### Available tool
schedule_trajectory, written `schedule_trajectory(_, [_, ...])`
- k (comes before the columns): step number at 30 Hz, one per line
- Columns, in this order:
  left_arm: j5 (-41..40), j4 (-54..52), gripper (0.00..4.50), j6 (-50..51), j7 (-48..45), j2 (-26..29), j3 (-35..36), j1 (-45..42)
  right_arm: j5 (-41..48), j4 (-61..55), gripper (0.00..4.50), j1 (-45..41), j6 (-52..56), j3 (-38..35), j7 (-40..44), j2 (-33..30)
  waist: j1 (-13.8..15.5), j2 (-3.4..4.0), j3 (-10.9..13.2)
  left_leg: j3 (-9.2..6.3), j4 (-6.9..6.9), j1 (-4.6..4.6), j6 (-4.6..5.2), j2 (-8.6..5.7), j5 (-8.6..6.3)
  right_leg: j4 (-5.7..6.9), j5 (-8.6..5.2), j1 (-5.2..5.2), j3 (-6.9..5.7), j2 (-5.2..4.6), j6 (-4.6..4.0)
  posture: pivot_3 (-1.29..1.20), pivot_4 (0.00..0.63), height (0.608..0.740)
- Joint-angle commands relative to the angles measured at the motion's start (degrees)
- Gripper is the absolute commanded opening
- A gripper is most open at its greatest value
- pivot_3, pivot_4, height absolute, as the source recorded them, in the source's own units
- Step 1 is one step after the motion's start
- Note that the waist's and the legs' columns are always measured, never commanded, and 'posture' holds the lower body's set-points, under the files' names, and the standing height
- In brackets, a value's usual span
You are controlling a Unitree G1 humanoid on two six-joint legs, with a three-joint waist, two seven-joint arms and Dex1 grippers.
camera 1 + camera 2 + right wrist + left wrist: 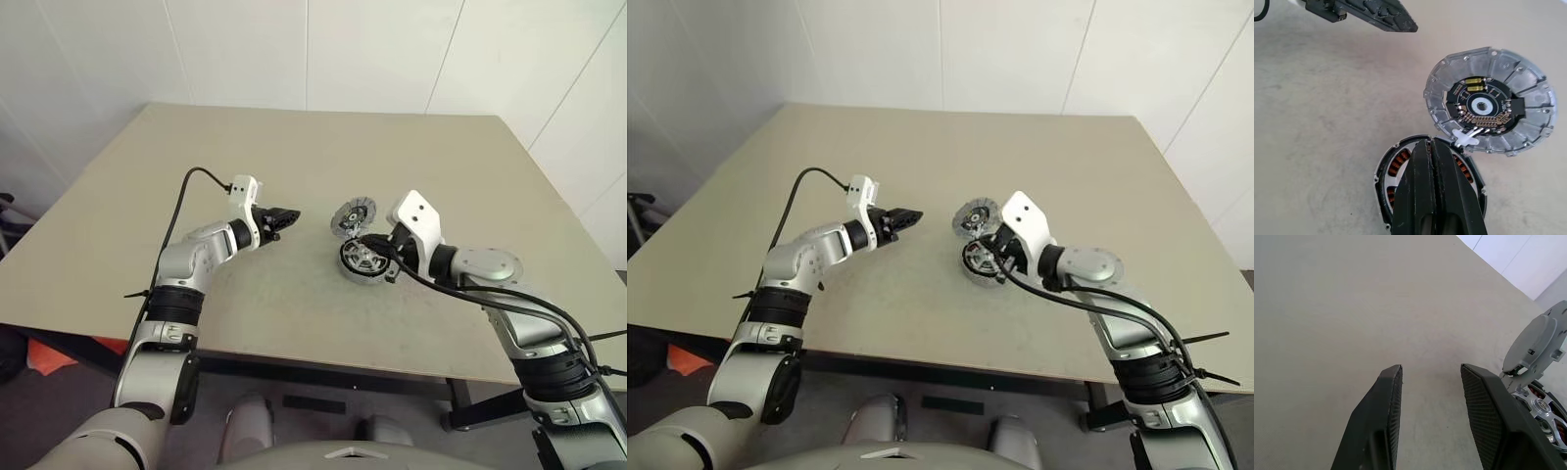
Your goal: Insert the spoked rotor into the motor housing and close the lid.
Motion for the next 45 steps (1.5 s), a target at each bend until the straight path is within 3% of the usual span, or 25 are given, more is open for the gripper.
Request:
schedule_trajectory(1, [-0.1, -1.0, 2.0, -0.6, -0.1, 0.7, 0.4, -0.9, 0.1, 1.4, 0.0, 0.8, -0.6, 1.0, -0.6, 1.3, 0.0, 0.0, 0.0, 0.0, 0.0, 0.01, 0.0, 0.0, 0.0, 0.0, 0.0, 0.0, 0.0, 0.0, 0.0, 0.0, 0.0, 0.74])
schedule_trajectory(7, [-0.1, -1.2, 2.0, -0.4, 0.1, 0.7, 0.4, -1.0, -3.2, 12.5, 0.0, -0.8, -5.4, 2.5, -2.5, 4.2, -0.2, 0.0, 0.0, 0.01, 0.01, 0.0, 0.0, -0.02, 0.0, 0.01, 0.0, -0.04, -0.02, 0.0, 0.0, 0.0, 0.0, 0.74])
schedule_trajectory(20, [-0.1, -1.3, 2.0, -0.6, 0.5, 0.1, 0.1, -0.2, -0.4, 7.0, 0.0, -4.5, -5.3, -1.4, -0.2, 0.4, 0.0, 0.0, 0.0, 0.0, 0.04, -0.02, -0.01, -0.01, 0.01, 0.01, 0.01, -0.01, -0.01, -0.01, -0.01, 0.0, 0.0, 0.74])
schedule_trajectory(30, [0.0, -1.5, 2.0, -0.4, 0.2, 0.3, -0.3, -0.3, -2.1, 13.6, 0.0, -5.9, -7.1, -0.4, -0.8, 1.9, -0.1, 0.0, 0.0, 0.01, 0.03, -0.03, 0.0, -0.01, 0.01, 0.01, 0.01, -0.01, -0.02, 0.0, -0.02, 0.0, 0.0, 0.74])
schedule_trajectory(34, [0.1, -1.6, 2.0, -0.4, 0.3, 0.4, -0.2, -0.2, -4.9, 21.3, 0.0, -3.9, -10.0, 1.9, -2.2, 4.2, 0.0, 0.0, 0.0, 0.01, 0.04, -0.02, 0.0, 0.01, 0.01, 0.02, 0.01, 0.0, -0.03, 0.01, -0.02, 0.0, 0.0, 0.74])
schedule_trajectory(45, [0.3, -1.1, 2.0, -0.9, 0.6, 0.2, -0.2, -0.4, -3.3, 15.4, 0.0, -6.3, -11.0, -2.0, -2.0, 2.6, -0.1, -0.02, 0.0, 0.01, 0.05, -0.02, 0.0, -0.01, 0.01, 0.02, 0.01, 0.01, -0.03, 0.0, -0.02, 0.0, 0.0, 0.74])
